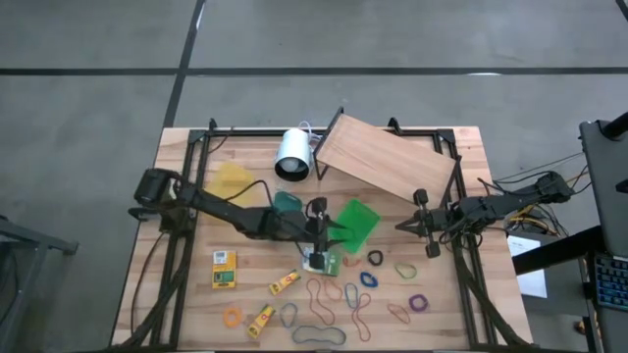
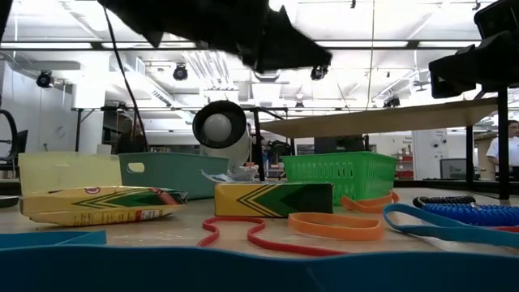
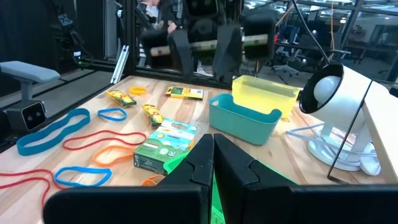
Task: Pick & Place Office Desk Supplies
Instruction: Put the left blue rubber band into the green bin
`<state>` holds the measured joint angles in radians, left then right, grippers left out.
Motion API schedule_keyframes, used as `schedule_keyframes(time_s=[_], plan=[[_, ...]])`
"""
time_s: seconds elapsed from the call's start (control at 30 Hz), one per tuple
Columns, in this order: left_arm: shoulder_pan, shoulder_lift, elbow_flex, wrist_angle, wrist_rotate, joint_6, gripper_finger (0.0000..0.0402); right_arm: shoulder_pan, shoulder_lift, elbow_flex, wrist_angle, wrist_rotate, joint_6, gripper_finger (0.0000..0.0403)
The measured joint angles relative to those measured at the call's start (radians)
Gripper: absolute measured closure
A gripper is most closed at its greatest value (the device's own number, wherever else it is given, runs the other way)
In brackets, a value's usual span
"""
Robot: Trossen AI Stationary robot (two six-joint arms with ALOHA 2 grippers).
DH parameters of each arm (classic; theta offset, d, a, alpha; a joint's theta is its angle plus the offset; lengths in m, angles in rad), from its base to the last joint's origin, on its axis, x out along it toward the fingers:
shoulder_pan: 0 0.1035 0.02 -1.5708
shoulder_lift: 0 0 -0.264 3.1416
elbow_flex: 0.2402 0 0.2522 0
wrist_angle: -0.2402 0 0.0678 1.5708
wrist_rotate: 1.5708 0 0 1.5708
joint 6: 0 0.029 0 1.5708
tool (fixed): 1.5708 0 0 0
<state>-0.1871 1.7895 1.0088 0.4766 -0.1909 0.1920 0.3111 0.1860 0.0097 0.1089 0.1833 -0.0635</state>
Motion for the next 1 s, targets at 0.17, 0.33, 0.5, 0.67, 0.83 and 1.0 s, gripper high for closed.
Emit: schedule_keyframes(time_s=[0.17,0.33,0.5,0.67,0.83,1.0], plan=[[-0.007,-0.099,-0.001,-0.157,-0.010,-0.027,0.0254,0.000,-0.001,0.000,0.000,0.000,0.000,0.0394],[-0.059,-0.213,-0.043,-0.250,-0.019,-0.070,0.0254,0.000,-0.001,0.000,0.000,0.000,0.000,0.0394],[-0.164,-0.331,-0.232,-0.055,-0.180,-0.109,0.0254,0.000,-0.001,0.000,0.000,0.000,0.000,0.0394],[-0.252,-0.463,-0.438,0.160,-0.289,-0.117,0.0254,0.000,0.000,0.000,-0.001,0.000,0.000,0.0394],[-0.257,-0.510,-0.495,0.126,-0.298,-0.256,0.0254,0.000,0.002,0.000,0.000,0.000,0.000,0.0394],[-0.273,-0.463,-0.402,-0.034,-0.310,-0.311,0.0254,0.000,0.006,0.000,0.000,0.000,0.000,0.0394]])
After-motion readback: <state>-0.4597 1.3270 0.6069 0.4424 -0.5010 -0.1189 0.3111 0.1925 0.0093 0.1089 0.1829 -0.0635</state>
